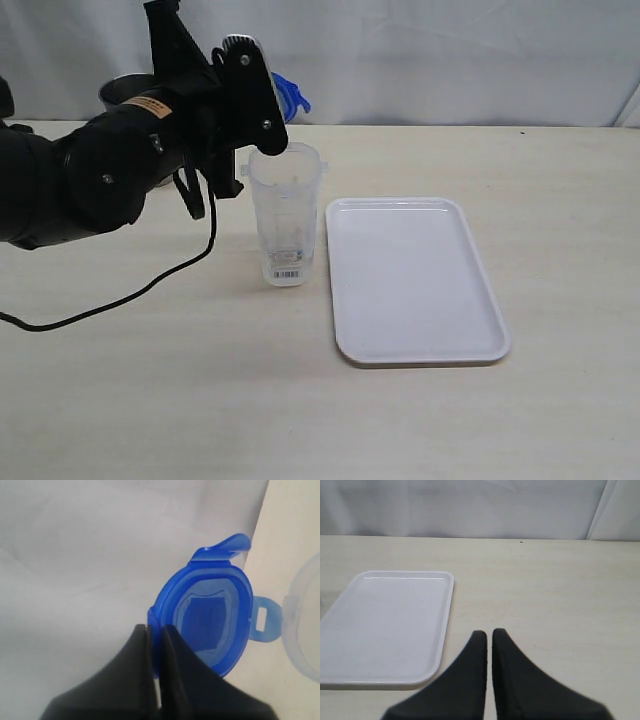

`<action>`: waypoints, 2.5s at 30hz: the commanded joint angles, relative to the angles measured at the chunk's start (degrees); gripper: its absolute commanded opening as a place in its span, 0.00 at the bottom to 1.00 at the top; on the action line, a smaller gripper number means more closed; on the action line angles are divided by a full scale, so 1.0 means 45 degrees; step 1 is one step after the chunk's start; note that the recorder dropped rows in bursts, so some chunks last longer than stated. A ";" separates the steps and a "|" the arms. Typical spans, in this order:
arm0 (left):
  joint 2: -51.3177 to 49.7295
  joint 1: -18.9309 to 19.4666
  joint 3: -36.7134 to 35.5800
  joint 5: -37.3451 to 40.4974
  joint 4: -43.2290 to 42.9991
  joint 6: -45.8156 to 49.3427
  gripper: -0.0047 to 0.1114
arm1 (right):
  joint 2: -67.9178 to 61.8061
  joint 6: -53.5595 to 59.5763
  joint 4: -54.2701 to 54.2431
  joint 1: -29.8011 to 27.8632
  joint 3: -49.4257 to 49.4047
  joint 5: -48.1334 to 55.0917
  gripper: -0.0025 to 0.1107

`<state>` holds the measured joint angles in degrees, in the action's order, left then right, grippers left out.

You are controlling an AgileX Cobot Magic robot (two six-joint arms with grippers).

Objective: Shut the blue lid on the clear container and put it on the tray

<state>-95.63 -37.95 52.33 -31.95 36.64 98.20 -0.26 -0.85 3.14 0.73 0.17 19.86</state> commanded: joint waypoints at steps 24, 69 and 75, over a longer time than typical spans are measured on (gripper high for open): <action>0.0069 -0.0603 0.0001 -0.0160 -0.0794 -0.0192 0.04 | 0.0058 0.0096 -0.0029 0.0019 -0.0037 -0.0112 0.06; 0.0069 -0.0904 -0.0046 -0.0140 0.1019 0.0919 0.04 | 0.0058 0.0096 -0.0029 0.0019 -0.0037 -0.0112 0.06; 0.0069 -0.1032 -0.0046 -0.0298 0.1018 0.0919 0.04 | 0.0058 0.0096 -0.0029 0.0019 -0.0037 -0.0112 0.06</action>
<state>-95.63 -41.68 52.33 -31.81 40.61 102.20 -0.26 -0.85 3.14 0.73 0.17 19.86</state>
